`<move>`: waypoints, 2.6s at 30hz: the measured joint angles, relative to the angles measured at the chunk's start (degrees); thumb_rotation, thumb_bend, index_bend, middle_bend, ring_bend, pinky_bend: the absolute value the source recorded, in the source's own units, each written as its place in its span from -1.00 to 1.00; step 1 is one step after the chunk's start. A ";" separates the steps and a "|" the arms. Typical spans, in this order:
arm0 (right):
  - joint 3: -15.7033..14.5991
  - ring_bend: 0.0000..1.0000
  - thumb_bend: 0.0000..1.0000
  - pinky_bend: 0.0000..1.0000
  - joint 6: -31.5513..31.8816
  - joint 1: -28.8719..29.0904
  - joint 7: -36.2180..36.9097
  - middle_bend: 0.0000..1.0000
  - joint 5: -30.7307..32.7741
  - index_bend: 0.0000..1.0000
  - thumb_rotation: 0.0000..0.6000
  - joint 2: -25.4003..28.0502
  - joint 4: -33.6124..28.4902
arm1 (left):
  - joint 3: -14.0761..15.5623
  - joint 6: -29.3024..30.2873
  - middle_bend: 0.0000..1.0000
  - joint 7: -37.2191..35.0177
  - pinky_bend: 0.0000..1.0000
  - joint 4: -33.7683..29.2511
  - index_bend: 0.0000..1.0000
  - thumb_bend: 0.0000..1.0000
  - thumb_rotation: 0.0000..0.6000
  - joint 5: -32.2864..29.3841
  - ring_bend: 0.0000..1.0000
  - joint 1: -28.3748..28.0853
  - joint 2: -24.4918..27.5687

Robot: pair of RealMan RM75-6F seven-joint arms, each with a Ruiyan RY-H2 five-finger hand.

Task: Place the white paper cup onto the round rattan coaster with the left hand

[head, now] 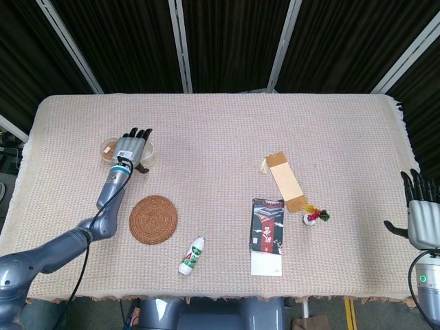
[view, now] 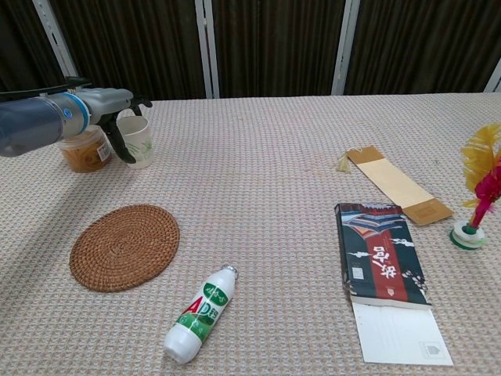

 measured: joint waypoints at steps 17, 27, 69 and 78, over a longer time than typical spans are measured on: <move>0.22 -1.00 -1.00 -1.00 0.21 0.00 0.25 -1.00 0.27 -1.00 1.00 0.01 -0.22 | -0.32 2.18 -0.10 -5.03 -0.21 1.84 -0.18 -0.66 1.00 3.67 -0.37 -0.69 -1.01; -0.30 -1.00 -1.00 -1.00 1.59 -0.73 1.53 -1.00 -1.80 -1.00 1.00 1.05 -2.07 | -0.30 7.77 -0.12 -7.01 -0.22 -18.69 -0.21 -0.70 1.00 7.59 -0.37 2.76 7.76; -0.83 -1.00 -1.00 -1.00 0.71 -1.23 3.97 -1.00 -1.98 -1.00 1.00 2.80 -3.06 | 16.62 15.11 -1.00 5.89 -0.92 -55.98 -1.00 -1.00 1.00 2.68 -1.00 8.57 25.82; -1.11 -1.00 -1.00 -1.00 1.85 -1.70 4.70 -1.00 -3.45 -1.00 1.00 3.27 -3.83 | 15.45 23.56 -1.00 -0.30 -1.00 -60.32 -1.00 -1.00 1.00 10.25 -1.00 13.15 30.45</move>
